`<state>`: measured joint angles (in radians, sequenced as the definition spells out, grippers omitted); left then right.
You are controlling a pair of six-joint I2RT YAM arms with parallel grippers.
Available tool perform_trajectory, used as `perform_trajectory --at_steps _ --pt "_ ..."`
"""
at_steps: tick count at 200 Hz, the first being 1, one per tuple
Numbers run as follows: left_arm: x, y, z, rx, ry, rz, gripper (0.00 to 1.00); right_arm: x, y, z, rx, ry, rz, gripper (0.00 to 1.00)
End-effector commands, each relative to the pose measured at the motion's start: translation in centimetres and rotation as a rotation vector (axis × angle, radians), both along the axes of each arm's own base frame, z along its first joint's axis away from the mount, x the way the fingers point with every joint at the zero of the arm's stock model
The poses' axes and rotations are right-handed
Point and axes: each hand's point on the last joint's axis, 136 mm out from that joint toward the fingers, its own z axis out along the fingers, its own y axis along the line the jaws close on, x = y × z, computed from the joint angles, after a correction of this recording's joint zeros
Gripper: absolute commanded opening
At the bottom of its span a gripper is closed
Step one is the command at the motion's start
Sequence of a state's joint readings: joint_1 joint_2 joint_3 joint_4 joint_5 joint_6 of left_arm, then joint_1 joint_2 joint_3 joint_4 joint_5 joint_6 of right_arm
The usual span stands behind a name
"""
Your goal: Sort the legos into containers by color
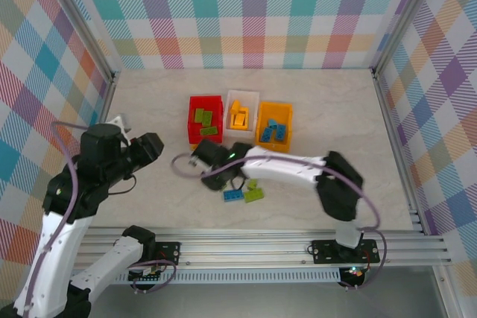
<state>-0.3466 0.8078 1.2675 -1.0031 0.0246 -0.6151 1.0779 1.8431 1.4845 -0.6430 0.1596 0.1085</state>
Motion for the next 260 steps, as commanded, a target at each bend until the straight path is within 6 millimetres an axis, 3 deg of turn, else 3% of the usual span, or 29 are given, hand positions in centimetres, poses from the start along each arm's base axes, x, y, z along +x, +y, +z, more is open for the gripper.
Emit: perform_trajectory --at_steps 1,20,34,50,93,132,158,181,204,224,260 --pt "1.5 -5.5 -1.0 -0.163 0.07 -0.204 0.46 4.7 -5.9 3.7 0.133 0.04 -0.31 0.3" --pt "2.9 -8.8 -4.0 -0.178 0.178 -0.295 0.46 8.4 -10.7 4.1 0.148 0.082 -0.519 0.3" --pt "3.8 -11.6 -6.3 -0.165 0.236 -0.353 0.46 10.7 -12.9 3.7 0.126 0.094 -0.622 0.31" --pt "4.3 -14.9 -7.5 -0.139 0.227 -0.4 0.46 13.2 -15.0 2.8 0.093 0.118 -0.724 0.32" --pt "4.6 -20.6 -9.1 -0.02 0.165 -0.457 0.45 18.2 -18.3 0.1 -0.017 0.161 -0.873 0.33" --pt "3.9 -23.2 -11.1 0.033 0.174 -0.494 0.45 20.5 -20.7 -1.3 -0.118 0.147 -0.944 0.36" --pt "3.7 -23.3 -11.4 0.051 0.171 -0.493 0.45 21.2 -21.3 -1.4 -0.133 0.131 -0.949 0.46" --pt "3.6 -22.6 -11.3 0.08 0.168 -0.478 0.45 21.6 -20.7 0.0 -0.091 0.108 -0.923 0.59" --pt "3.5 -21.1 -11.4 0.121 0.169 -0.439 0.45 21.5 -19.4 3.3 -0.009 0.06 -0.874 0.61" --pt "3.5 -18.7 -11.3 0.186 0.166 -0.367 0.46 21.0 -18.1 6.7 0.077 0.025 -0.827 0.6" --pt "3.6 -13.7 -11.5 0.275 0.206 -0.227 0.48 18.0 -16.9 12.6 0.217 -0.067 -0.756 0.58"
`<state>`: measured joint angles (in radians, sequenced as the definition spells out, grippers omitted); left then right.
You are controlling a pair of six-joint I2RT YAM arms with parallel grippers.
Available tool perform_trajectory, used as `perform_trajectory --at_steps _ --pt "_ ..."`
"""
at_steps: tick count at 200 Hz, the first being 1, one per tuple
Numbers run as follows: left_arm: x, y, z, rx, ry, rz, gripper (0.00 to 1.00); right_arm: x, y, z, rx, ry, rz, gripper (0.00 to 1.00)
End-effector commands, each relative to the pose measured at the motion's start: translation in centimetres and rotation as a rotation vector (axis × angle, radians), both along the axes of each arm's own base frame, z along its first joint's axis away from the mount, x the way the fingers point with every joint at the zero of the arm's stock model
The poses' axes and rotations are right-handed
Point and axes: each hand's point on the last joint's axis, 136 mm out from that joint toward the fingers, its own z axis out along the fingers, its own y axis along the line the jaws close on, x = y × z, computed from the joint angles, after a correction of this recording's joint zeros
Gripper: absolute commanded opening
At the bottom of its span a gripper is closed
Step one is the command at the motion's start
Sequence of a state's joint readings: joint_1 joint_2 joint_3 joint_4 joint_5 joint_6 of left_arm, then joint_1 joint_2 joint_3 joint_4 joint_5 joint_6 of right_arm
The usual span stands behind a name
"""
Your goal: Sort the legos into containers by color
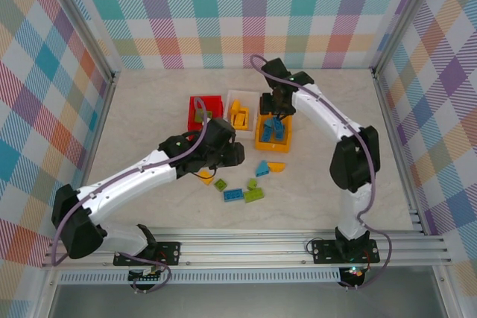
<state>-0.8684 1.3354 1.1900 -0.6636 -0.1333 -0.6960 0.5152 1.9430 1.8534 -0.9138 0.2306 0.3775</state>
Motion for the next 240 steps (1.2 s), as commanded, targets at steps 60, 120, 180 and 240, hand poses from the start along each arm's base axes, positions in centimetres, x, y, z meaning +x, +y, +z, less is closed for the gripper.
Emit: perform_trajectory --at_steps 60,120,180,240 --pt "0.7 10.9 -2.7 0.104 0.089 0.3 0.58 -15.0 6.0 7.8 0.305 -0.242 0.404 0.59" --pt "5.8 10.1 -9.7 0.164 0.166 0.399 0.63 -24.0 10.4 2.7 0.419 -0.159 0.62 0.67" --pt "9.8 10.8 -13.8 0.254 0.181 0.502 0.66 -24.5 10.2 2.7 0.449 -0.152 0.607 0.69" --pt "11.8 12.1 -16.5 0.286 0.187 0.544 0.66 -24.6 9.9 2.9 0.441 -0.145 0.602 0.69"
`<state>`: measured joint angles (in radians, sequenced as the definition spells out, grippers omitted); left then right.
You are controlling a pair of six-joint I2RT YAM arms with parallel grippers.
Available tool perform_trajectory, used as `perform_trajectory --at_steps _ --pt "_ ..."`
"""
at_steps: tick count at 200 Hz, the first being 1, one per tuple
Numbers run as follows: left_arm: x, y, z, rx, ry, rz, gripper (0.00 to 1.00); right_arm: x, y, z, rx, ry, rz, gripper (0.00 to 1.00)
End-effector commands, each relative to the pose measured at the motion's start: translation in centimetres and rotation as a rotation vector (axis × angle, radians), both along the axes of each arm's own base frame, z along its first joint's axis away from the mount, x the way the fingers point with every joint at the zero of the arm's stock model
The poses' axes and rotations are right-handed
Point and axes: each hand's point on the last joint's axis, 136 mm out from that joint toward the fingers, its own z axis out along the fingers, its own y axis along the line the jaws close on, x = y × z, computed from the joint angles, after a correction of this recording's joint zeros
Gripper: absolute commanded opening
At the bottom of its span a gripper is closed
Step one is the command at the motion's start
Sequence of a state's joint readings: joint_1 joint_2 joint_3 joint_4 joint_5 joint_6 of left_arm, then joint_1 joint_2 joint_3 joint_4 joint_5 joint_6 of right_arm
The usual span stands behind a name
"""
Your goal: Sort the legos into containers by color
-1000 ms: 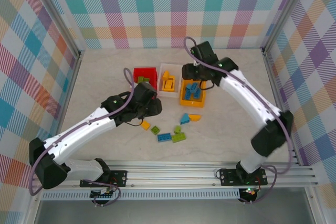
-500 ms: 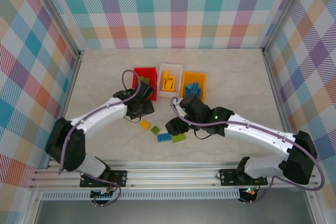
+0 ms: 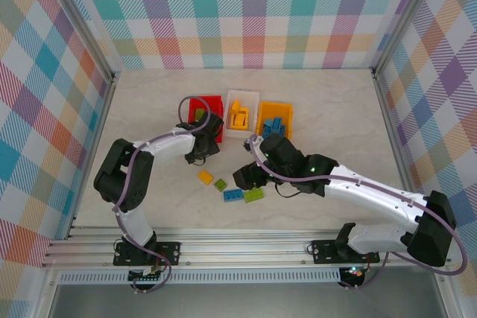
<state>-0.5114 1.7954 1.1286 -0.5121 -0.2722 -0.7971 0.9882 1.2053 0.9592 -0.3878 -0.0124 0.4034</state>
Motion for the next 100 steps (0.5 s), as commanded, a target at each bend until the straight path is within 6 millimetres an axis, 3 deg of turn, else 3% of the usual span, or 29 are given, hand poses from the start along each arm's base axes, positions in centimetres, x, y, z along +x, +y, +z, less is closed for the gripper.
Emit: perform_trajectory --at_steps 1,53,100 --pt "1.5 0.5 0.0 0.017 -0.037 0.031 0.66 -0.2 0.2 1.2 0.036 -0.007 0.005 0.69" --pt "1.7 1.0 -1.1 0.06 -0.035 0.014 0.58 -0.2 0.3 1.5 0.043 -0.007 0.007 0.69" --pt "0.6 2.2 -1.3 0.095 -0.039 0.012 0.45 -0.4 0.6 1.4 0.052 0.006 0.018 0.68"
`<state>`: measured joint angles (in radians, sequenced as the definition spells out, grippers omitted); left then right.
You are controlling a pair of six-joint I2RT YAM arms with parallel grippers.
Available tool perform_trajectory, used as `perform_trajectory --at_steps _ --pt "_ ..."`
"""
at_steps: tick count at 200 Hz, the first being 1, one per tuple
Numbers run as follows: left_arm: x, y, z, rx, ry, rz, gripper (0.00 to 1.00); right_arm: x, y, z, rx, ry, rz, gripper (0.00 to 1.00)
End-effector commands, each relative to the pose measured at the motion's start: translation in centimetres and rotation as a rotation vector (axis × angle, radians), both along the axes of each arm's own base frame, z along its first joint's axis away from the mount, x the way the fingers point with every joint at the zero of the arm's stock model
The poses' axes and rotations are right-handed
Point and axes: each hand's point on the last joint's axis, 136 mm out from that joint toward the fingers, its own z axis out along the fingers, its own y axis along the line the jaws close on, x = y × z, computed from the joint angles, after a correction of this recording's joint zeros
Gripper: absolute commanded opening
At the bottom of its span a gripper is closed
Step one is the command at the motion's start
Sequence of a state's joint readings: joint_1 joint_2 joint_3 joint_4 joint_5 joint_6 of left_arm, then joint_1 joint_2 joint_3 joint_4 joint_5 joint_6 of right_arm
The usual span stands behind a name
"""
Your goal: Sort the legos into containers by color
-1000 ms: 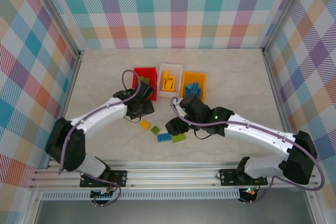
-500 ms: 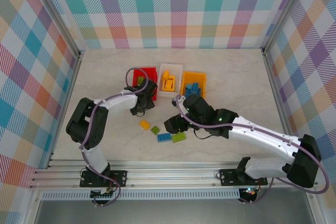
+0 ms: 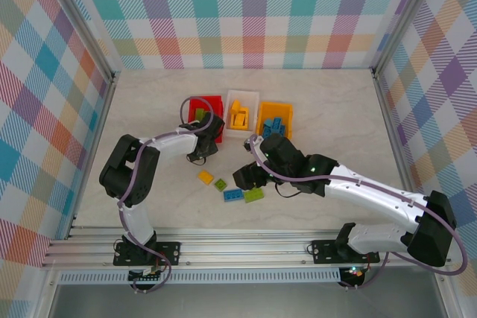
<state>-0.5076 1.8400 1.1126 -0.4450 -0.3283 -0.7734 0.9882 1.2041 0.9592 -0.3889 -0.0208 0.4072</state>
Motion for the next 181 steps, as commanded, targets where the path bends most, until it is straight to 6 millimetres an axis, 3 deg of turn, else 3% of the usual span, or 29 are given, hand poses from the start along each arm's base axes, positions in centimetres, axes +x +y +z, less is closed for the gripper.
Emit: perform_trajectory --at_steps 1,34,62,89,110,128,160,181 --pt "-0.5 1.5 0.0 0.043 -0.009 0.013 0.44 -0.2 0.6 1.4 0.048 -0.001 0.013 0.68" --pt "-1.9 2.5 0.9 0.039 -0.028 0.031 0.35 -0.2 0.8 1.8 0.061 -0.002 0.018 0.68" --pt "-4.2 3.4 2.4 0.019 -0.05 0.02 0.32 -0.4 1.0 3.4 0.115 -0.023 0.026 0.68" --pt "-5.7 2.4 6.2 0.014 -0.087 -0.094 0.3 0.3 0.1 5.6 0.167 -0.075 -0.045 0.67" --pt "-5.5 -0.8 10.2 -0.034 -0.138 -0.237 0.31 2.1 -2.4 7.0 0.167 -0.129 -0.209 0.68" --pt "-4.1 -4.4 13.0 -0.083 -0.165 -0.351 0.31 4.1 -4.7 7.6 0.155 -0.115 -0.354 0.7" --pt "0.2 -10.4 15.5 -0.171 -0.195 -0.497 0.31 6.6 -6.5 7.8 0.153 -0.015 -0.476 0.7" --pt "3.5 -13.7 15.8 -0.205 -0.193 -0.55 0.31 8.1 -7.3 8.1 0.155 0.014 -0.53 0.7"
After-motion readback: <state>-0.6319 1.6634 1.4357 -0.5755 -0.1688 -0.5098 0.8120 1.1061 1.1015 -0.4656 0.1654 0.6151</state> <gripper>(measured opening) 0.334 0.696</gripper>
